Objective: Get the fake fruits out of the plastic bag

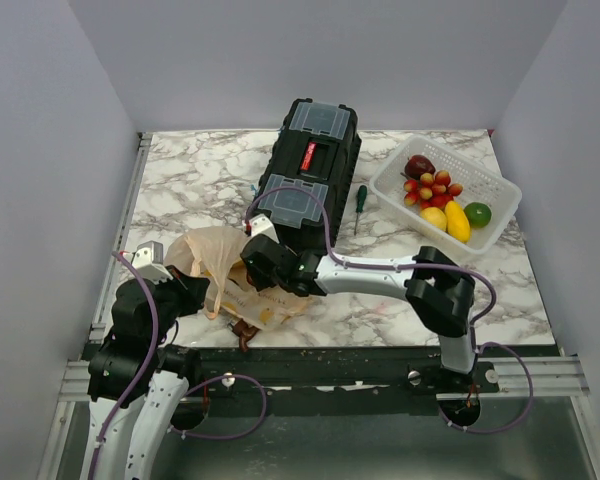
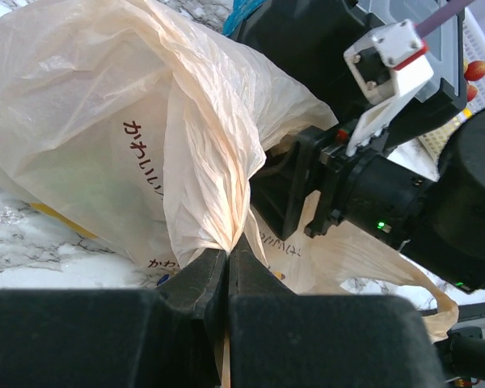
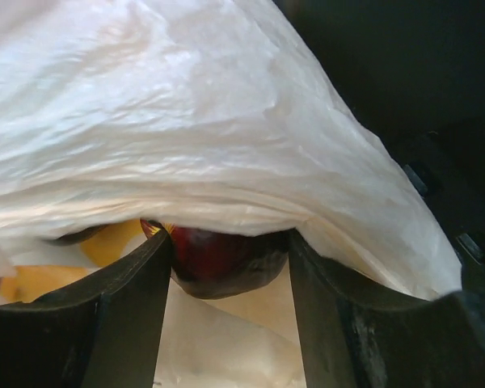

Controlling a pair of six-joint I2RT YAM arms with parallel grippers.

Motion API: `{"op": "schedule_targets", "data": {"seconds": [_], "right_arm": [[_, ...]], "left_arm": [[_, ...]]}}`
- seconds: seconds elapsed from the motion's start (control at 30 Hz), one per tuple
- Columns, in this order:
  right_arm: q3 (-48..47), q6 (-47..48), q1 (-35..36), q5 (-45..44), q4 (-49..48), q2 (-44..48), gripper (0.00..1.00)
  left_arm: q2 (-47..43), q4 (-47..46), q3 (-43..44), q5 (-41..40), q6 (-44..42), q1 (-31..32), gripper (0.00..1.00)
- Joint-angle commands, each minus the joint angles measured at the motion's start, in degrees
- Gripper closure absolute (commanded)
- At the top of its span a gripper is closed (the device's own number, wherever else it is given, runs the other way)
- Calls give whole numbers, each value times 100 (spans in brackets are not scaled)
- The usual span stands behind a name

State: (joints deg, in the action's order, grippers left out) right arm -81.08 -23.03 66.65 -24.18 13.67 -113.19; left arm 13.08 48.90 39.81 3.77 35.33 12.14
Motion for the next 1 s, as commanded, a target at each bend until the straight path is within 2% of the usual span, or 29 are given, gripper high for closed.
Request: {"op": "schedule_targets", "data": {"seconds": [0.0, 0.27, 0.47, 0.7, 0.97], "right_arm": [[140, 1, -14, 473, -283, 560, 77], [497, -119, -21, 1074, -800, 1276, 88], [288, -96, -16, 1089, -600, 1163, 83], [119, -96, -14, 741, -263, 771, 63], [-139, -92, -14, 496, 80, 201, 28]], "left_arm": [[32, -144, -34, 140, -57, 25, 100], [45, -142, -33, 150, -61, 26, 100], [35, -142, -32, 150, -62, 25, 100], [36, -136, -28, 159, -61, 25, 100], [61, -136, -32, 182, -70, 29, 100]]}}
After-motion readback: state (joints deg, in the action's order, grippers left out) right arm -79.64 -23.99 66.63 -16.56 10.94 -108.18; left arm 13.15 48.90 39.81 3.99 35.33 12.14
